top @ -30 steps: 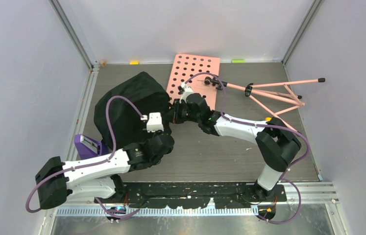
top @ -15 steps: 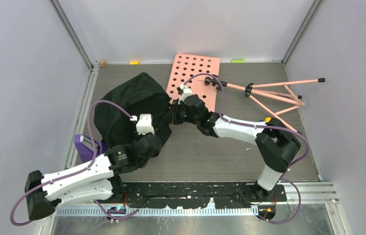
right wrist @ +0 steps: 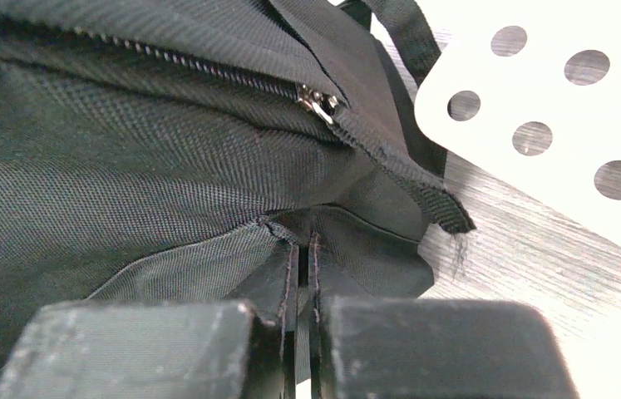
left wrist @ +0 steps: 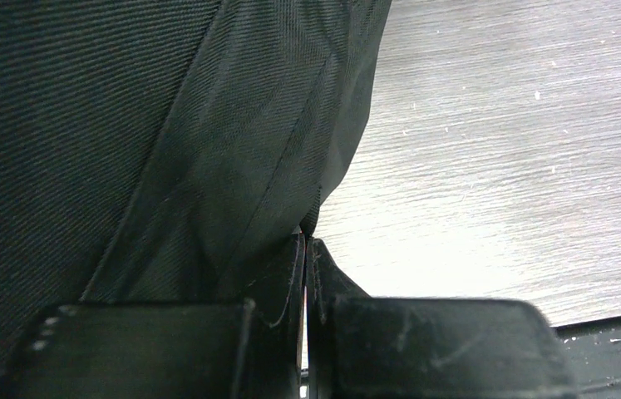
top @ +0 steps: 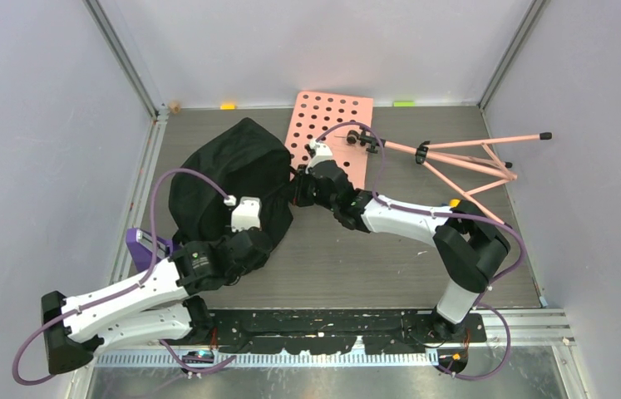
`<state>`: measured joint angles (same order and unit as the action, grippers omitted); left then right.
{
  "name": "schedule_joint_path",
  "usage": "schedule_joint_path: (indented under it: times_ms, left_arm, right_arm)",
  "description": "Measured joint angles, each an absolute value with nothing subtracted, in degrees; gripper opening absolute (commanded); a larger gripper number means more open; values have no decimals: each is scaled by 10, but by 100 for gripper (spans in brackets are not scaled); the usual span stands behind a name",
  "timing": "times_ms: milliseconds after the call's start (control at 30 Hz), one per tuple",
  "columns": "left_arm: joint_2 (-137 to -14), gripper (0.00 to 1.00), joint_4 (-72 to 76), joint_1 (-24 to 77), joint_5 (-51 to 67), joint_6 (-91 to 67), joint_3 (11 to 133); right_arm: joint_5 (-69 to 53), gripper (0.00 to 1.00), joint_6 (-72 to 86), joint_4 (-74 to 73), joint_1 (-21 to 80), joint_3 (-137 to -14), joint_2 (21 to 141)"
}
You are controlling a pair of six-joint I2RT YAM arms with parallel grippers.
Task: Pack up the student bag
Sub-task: Zip the student bag at the center of the board.
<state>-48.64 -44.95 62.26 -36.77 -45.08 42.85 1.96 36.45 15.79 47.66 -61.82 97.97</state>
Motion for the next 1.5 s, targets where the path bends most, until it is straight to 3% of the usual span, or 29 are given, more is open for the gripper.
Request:
schedule_joint_path:
  times_ms: [367, 700, 1500]
  left_arm:
    - [-495, 0, -572, 625, -353, -491, 483]
    - [-448, 0, -622, 625, -333, -488, 483]
    - [-472, 0, -742, 625, -329, -526, 554]
  right_arm:
    - [52, 1, 345, 135, 477, -635, 982]
    - [59, 0, 341, 122, 477, -648, 987]
    - [62, 0, 341, 122, 479, -654, 990]
